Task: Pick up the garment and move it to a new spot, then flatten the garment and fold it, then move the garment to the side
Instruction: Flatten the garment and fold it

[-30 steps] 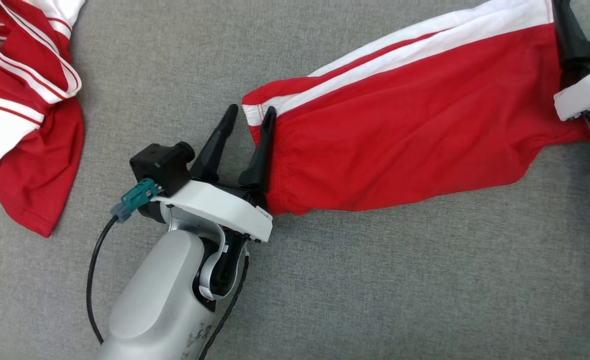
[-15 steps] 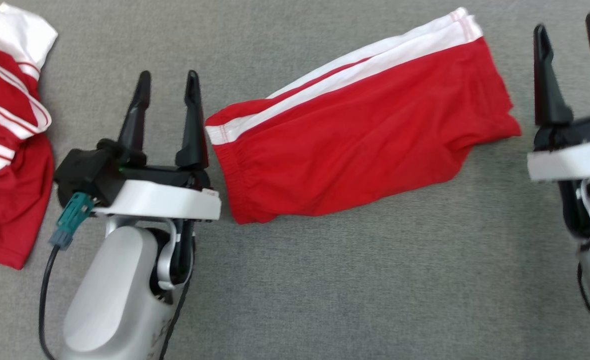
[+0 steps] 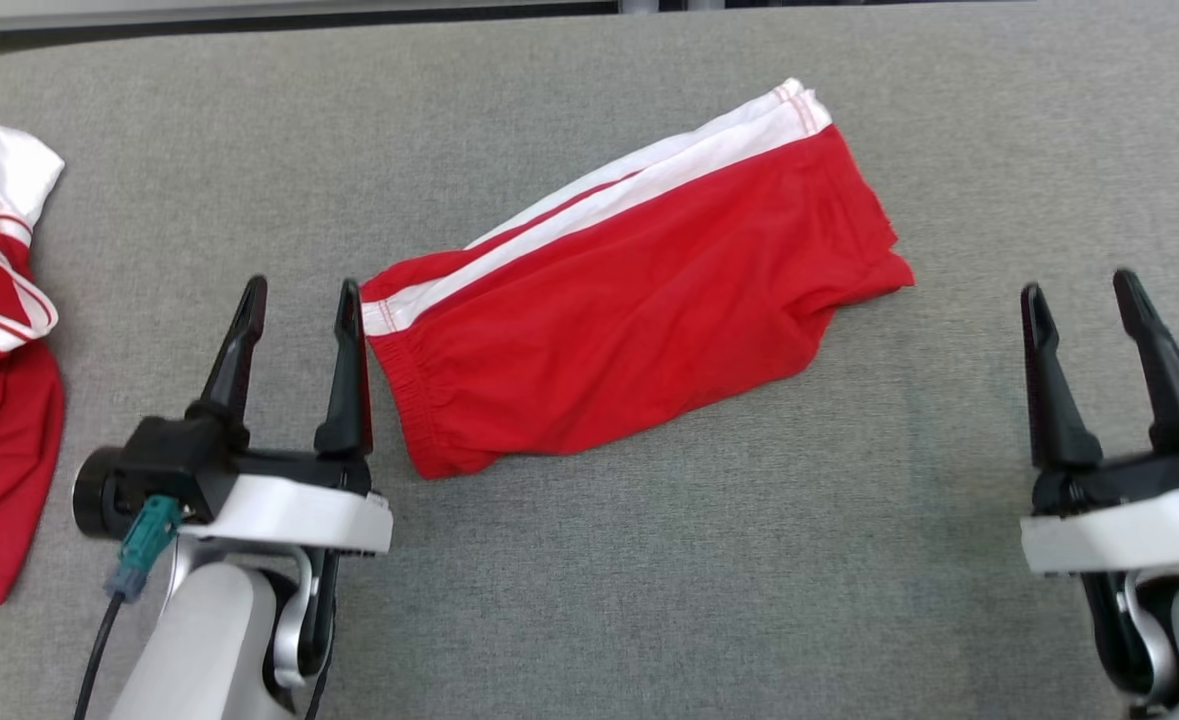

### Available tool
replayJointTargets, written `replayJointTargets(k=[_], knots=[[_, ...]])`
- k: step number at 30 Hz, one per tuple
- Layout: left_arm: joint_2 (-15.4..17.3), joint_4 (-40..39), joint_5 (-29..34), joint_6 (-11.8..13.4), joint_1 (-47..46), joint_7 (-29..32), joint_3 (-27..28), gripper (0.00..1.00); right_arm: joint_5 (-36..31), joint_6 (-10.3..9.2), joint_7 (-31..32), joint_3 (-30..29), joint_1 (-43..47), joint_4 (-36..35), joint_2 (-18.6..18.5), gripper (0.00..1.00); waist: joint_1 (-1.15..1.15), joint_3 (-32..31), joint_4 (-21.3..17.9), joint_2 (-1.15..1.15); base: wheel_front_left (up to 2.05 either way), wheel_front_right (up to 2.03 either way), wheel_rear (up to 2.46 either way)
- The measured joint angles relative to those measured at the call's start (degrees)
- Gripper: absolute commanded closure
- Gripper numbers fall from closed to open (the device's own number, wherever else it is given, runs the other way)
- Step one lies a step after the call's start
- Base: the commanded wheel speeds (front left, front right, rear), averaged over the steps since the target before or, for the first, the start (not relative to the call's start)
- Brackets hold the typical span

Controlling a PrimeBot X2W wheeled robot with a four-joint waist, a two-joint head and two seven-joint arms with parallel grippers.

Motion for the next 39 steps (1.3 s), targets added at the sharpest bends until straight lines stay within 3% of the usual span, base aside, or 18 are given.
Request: replayJointTargets(k=[7, 25, 32, 39], knots=[[0.62, -0.04, 0.14, -0.46, 4.01, 0.00, 0.09, 0.00, -0.82, 0.00, 1.65, -0.62, 5.83, -2.99, 1.51, 0.00, 0.00, -2.13, -1.05, 0.00, 0.00, 0.00, 0.00], [0.81, -0.66, 0.13, -0.37, 4.72, 0.00, -0.38, 0.00, -0.80, 0.00, 3.43, -1.82, 7.23, -5.48, 2.20, 0.00, 0.00, -2.46, -0.72, 0.00, 0.00, 0.00, 0.00], [0.54, -1.22, 0.12, -0.38, 3.53, 0.00, -0.90, 0.00, -0.45, 0.00, 4.46, -1.46, 5.88, -4.86, 0.54, 0.00, 0.00, -0.76, 0.45, 0.00, 0.00, 0.00, 0.00], [-1.59, -2.50, 0.65, -0.99, -1.46, 0.00, -1.76, 0.00, 0.96, 0.00, 5.93, 0.85, -3.72, 0.37, -3.10, 0.00, 0.00, 4.87, 2.92, 0.00, 0.00, 0.00, 0.00]])
